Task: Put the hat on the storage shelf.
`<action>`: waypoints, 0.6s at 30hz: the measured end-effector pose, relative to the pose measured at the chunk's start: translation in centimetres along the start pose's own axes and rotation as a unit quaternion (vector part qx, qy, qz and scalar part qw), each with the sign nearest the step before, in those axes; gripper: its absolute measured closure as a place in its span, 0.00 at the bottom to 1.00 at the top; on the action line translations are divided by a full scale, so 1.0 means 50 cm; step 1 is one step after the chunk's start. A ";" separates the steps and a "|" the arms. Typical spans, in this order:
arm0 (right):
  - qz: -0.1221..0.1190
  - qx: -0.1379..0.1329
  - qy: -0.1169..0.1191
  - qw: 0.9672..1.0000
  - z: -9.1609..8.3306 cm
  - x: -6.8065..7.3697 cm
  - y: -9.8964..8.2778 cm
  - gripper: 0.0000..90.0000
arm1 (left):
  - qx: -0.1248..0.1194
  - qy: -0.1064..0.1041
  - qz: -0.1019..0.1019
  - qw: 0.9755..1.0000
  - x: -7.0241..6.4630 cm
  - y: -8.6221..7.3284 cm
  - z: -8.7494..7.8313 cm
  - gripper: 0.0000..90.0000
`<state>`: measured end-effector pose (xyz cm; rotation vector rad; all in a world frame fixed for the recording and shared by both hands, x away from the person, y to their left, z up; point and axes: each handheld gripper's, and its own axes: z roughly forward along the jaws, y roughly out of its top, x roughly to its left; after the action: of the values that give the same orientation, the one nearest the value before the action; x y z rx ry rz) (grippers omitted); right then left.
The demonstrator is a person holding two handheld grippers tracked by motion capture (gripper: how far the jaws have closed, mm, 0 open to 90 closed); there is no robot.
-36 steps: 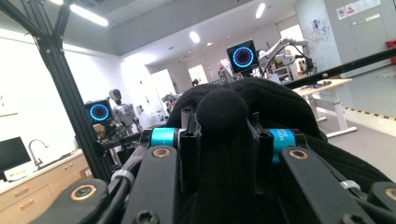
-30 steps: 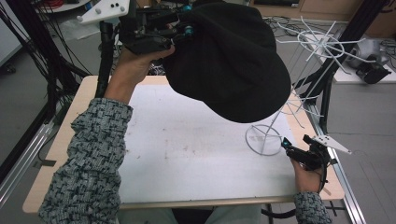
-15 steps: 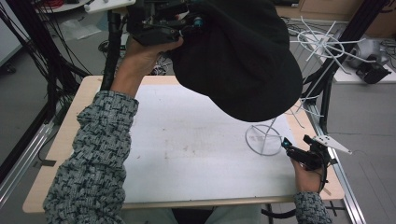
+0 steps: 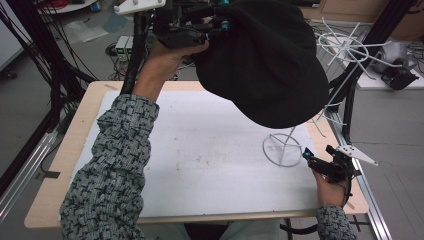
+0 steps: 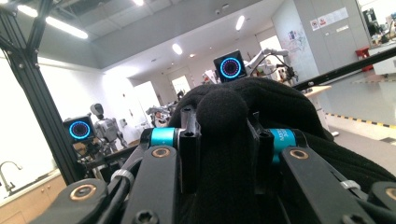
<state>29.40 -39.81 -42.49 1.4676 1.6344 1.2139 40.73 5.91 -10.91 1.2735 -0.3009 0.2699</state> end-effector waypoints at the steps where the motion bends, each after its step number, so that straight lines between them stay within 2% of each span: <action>1: 0.000 0.000 0.000 1.000 0.000 -0.001 0.000 0.12 | 0.000 0.001 -0.001 1.000 0.000 -0.004 0.001 0.80; 6: -0.004 0.001 0.001 1.000 0.001 -0.001 0.000 0.12 | 0.009 0.001 -0.008 1.000 0.003 -0.026 0.006 0.80; 18: -0.003 0.002 0.002 1.000 0.002 -0.001 -0.001 0.12 | 0.025 0.007 -0.016 1.000 0.006 -0.042 0.012 0.79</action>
<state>29.48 -39.82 -42.56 1.4621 1.6444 1.2106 41.71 4.79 -12.51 1.3236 -0.2633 0.2602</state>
